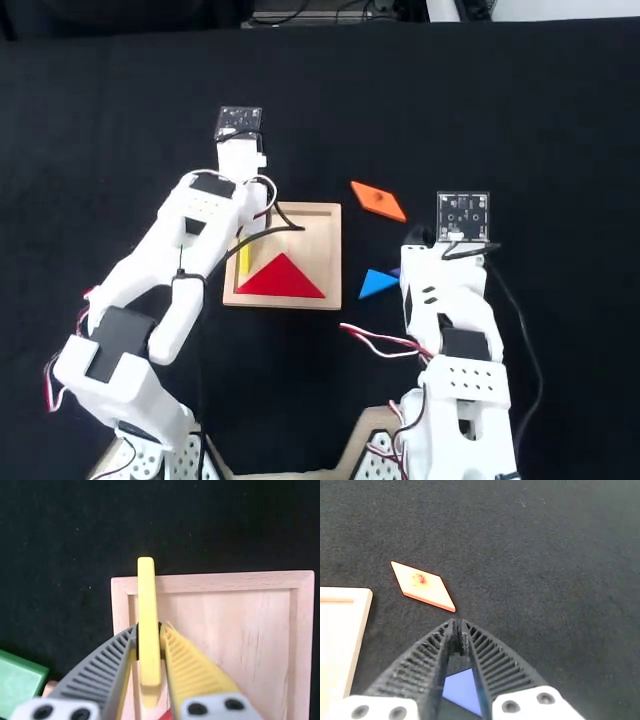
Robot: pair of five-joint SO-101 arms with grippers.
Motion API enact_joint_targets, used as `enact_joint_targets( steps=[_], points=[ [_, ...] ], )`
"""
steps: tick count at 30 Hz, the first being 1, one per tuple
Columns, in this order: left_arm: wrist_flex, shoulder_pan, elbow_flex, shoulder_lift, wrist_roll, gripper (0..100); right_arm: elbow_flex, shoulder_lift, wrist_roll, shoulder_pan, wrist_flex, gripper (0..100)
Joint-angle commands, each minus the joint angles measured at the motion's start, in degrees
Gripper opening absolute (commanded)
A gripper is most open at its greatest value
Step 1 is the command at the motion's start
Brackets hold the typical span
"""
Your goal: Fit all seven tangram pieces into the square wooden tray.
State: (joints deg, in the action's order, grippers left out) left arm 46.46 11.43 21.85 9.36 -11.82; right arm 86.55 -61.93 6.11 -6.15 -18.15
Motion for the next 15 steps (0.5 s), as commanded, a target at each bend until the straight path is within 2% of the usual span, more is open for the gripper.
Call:
enact_joint_targets(
  steps=[1, 4, 15],
  points=[
    [1.41, -0.75, -0.57, -0.09, 0.00, 3, -0.84, -0.66, -0.09, 0.79, 1.41, 1.5],
    [3.96, -0.40, -1.10, -0.18, 0.00, 3, -0.84, -0.66, -0.09, 0.79, 1.41, 1.5],
    [5.71, -0.13, -0.75, -0.18, 0.00, 3, -0.84, -0.66, -0.09, 0.79, 1.41, 1.5]
  ],
)
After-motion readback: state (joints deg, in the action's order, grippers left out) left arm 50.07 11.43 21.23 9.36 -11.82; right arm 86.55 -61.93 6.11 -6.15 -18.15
